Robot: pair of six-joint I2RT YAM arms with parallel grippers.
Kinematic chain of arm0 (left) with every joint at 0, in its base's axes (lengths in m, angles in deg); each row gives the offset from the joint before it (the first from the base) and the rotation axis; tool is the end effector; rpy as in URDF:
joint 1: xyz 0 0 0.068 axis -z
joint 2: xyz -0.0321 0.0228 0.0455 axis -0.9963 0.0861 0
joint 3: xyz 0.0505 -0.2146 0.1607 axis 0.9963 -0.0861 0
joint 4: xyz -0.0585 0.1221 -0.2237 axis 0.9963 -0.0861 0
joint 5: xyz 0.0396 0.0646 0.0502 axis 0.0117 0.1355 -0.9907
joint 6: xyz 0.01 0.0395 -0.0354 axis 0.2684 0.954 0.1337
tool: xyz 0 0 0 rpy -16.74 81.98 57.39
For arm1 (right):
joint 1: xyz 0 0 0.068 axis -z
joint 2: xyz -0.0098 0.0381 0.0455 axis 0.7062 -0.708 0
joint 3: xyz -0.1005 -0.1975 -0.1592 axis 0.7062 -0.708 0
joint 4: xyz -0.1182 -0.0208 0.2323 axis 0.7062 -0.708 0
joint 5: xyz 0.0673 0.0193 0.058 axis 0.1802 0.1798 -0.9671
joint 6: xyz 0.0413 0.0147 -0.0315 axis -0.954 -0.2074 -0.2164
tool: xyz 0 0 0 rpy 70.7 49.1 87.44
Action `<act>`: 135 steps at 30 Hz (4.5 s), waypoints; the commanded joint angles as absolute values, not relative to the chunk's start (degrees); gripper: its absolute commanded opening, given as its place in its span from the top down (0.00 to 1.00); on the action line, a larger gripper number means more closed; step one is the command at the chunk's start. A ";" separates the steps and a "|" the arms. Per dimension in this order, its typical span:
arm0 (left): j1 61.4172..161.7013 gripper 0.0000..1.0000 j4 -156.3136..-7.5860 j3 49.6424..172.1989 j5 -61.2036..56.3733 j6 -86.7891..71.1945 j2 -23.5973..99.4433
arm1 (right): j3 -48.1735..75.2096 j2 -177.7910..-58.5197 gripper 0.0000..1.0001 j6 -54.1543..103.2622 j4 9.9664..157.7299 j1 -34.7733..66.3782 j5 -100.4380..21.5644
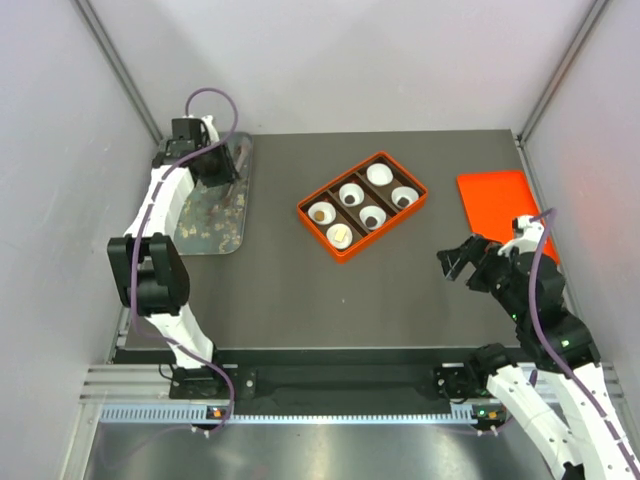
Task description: Pack the chocolate
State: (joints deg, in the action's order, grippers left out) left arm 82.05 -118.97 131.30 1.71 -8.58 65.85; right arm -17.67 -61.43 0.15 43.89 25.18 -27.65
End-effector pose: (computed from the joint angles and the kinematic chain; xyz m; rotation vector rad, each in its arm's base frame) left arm 0.4086 0.0139 0.3056 -0.2130 2.3604 -0.3346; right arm 0.0871 0.0285 0.3245 0.2452 1.9473 0.5220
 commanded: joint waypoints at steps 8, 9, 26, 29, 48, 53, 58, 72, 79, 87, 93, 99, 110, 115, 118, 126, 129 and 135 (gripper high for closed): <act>99.97 0.72 -117.98 133.32 6.73 -10.63 58.75 | -8.95 -63.18 0.00 2.02 41.64 24.63 -21.95; 101.22 0.72 -117.81 133.93 6.46 -10.72 59.11 | -8.68 -63.09 0.00 1.84 41.12 24.63 -21.87; 117.93 0.72 -111.21 142.90 2.60 -10.02 72.02 | -7.80 -65.38 0.00 2.19 39.79 24.63 -19.05; 119.68 0.72 -111.74 144.83 -0.65 -7.74 75.45 | -8.67 -65.46 0.00 1.66 40.67 24.63 -19.23; 120.48 0.70 -110.33 148.08 -7.69 -4.92 84.77 | -7.98 -68.27 0.00 2.54 41.29 24.63 -18.79; 120.48 0.69 -110.33 149.49 -7.95 -4.74 86.27 | -7.71 -68.98 0.00 2.63 41.55 24.63 -18.61; 120.48 0.68 -110.24 150.55 -8.22 -4.57 87.14 | -8.15 -69.24 0.00 2.37 42.17 24.63 -18.52; 120.48 0.63 -110.24 151.87 -8.22 -4.13 89.08 | -7.27 -69.77 0.00 2.37 42.34 24.63 -18.61; 120.48 0.57 -110.95 153.18 -8.22 -3.95 90.13 | -7.27 -69.59 0.00 2.45 42.26 24.63 -18.35; 120.57 0.56 -111.12 154.24 -8.04 -4.21 89.34 | -6.74 -70.12 0.00 2.37 42.26 24.63 -18.79; 120.57 0.55 -111.21 154.15 -8.13 -4.39 87.94 | -6.92 -69.77 0.00 1.75 42.26 24.63 -19.23; 120.57 0.55 -109.20 154.24 -7.51 -5.36 84.69 | -7.10 -69.77 0.00 1.31 42.26 24.63 -19.49; 120.39 0.56 -109.63 150.91 -13.66 -4.66 73.37 | -7.54 -70.82 0.00 0.61 41.12 24.63 -20.19; 118.73 0.56 -111.03 143.62 -18.76 -5.88 67.12 | -7.80 -70.65 0.00 0.34 40.67 24.63 -20.89; 116.09 0.57 -111.65 137.57 -19.55 -7.38 62.46 | -7.97 -70.12 0.00 0.17 40.50 24.63 -21.25; 105.90 0.56 -108.32 120.51 -16.13 -11.59 52.17 | -9.64 -68.72 0.00 -0.01 40.32 24.63 -22.65; 103.35 0.56 -106.12 117.51 -14.28 -12.82 52.07 | -10.17 -68.36 0.00 -0.18 40.50 24.63 -23.18; 102.55 0.57 -104.09 115.48 -15.07 -15.02 56.64 | -10.96 -67.57 0.00 -0.18 40.59 24.63 -23.80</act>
State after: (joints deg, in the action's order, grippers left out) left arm 102.40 -110.27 116.07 -15.98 -12.71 55.55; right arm -10.72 -68.47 0.23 40.11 25.18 -23.00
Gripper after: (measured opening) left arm 0.440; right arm 0.996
